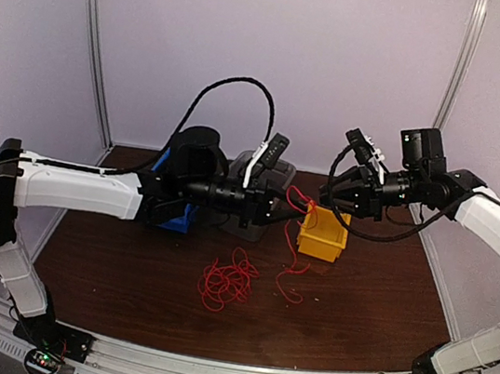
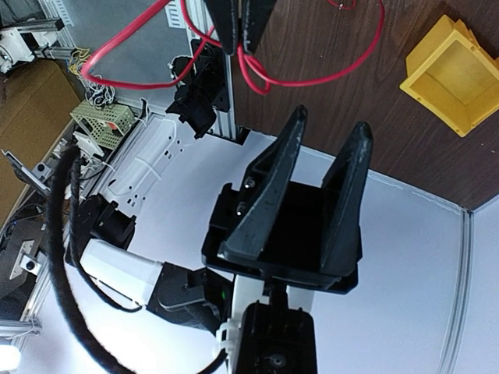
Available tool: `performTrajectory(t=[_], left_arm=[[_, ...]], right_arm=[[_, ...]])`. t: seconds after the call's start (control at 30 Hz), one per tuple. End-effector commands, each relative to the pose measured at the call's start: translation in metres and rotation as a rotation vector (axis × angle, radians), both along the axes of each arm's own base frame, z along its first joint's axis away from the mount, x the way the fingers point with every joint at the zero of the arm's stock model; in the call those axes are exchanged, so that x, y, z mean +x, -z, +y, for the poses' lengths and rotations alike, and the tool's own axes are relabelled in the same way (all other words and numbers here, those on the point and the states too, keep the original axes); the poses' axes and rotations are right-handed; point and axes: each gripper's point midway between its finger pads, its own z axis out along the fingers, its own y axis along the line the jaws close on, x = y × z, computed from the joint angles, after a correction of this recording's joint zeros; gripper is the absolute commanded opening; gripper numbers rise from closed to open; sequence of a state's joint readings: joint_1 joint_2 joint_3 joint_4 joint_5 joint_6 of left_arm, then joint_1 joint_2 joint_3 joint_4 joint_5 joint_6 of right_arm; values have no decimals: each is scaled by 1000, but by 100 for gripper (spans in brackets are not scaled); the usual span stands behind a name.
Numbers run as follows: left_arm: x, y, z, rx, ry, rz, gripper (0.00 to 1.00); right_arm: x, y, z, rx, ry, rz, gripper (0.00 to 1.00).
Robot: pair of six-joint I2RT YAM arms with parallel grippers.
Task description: Untangle the cables
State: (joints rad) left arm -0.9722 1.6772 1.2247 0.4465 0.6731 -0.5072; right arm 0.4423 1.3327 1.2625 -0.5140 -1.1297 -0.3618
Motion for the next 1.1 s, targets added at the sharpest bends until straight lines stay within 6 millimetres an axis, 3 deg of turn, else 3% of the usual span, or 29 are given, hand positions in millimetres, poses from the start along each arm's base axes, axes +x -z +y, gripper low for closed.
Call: performTrajectory(t=[0.0, 0.17, 0.4, 0.7, 1.07], left_arm=[[-8, -13, -8, -41, 42, -35, 0], [-6, -12, -8, -40, 30, -33, 0], [-4, -12, -9, -40, 18, -29, 0], [9, -10, -4, -11, -76, -26, 0], [11, -10, -4, -6, -91, -21, 0]], right_arm=[[-18, -17, 8, 49, -85, -27, 30], [-39, -11, 14, 18, -168, -31, 30], [-46, 11, 17, -58, -176, -28, 24], [-42, -18, 3, -17, -123, -44, 21], [-47, -4, 8, -78, -116, -62, 23]])
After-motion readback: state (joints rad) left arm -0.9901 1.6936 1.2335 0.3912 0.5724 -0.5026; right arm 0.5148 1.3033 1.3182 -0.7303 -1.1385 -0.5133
